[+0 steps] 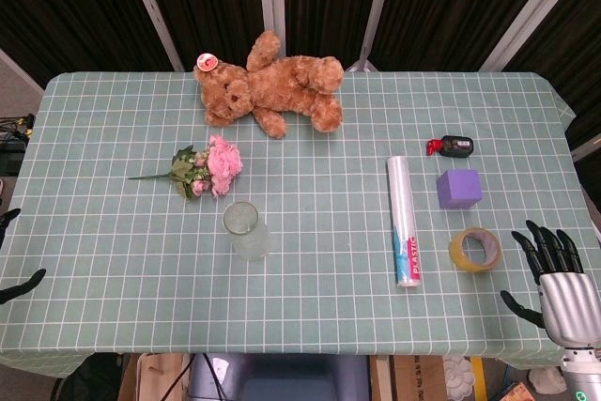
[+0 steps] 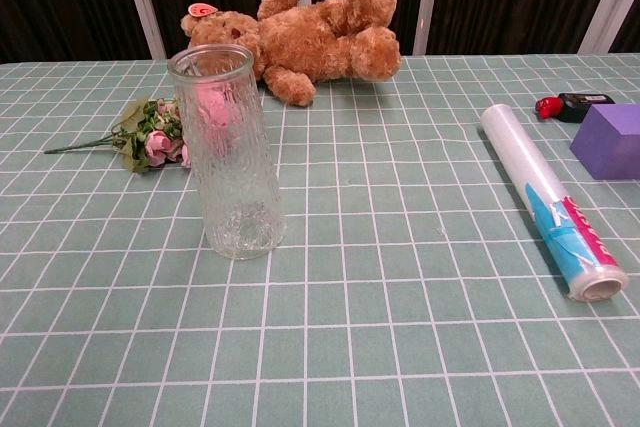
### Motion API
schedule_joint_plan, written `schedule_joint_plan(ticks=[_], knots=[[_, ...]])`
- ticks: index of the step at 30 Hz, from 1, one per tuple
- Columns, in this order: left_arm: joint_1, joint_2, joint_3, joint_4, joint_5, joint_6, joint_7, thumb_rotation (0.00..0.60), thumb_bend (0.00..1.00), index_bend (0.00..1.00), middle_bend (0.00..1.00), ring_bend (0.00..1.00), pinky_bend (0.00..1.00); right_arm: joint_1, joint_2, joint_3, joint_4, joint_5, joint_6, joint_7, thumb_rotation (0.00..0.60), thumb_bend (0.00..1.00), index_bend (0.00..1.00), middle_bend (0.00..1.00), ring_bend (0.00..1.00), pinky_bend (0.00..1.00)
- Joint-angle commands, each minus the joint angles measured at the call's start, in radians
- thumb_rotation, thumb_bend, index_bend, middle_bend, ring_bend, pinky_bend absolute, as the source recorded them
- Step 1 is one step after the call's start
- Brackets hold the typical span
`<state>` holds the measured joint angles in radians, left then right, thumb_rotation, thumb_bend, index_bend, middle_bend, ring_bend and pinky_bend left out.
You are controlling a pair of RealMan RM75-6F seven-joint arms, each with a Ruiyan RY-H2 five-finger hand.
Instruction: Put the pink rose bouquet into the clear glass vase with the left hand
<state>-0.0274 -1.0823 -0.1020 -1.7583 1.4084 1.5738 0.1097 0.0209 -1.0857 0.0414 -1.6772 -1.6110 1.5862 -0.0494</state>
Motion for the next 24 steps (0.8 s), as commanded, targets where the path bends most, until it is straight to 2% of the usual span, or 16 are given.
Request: schedule_joint_plan(ticks=[1, 24], knots=[[0.002, 0.000, 0.001, -0.002, 0.001, 0.002, 0.001, 0.600, 0.20, 0.15, 0.00, 0.00, 0.00, -0.001, 0.001, -0.001, 0.000, -0.002, 0.002, 0.001, 0.600, 0.20, 0.14, 0.08, 0.09, 0.00], [0.001, -0.003, -0.007, -0.009, -0.011, 0.003, 0.001, 0.600, 0.20, 0.15, 0.01, 0.00, 0.00, -0.005, 0.005, -0.005, -0.001, -0.008, 0.005, 0.004, 0.600, 0.20, 0.14, 0.08, 0.09, 0.00]])
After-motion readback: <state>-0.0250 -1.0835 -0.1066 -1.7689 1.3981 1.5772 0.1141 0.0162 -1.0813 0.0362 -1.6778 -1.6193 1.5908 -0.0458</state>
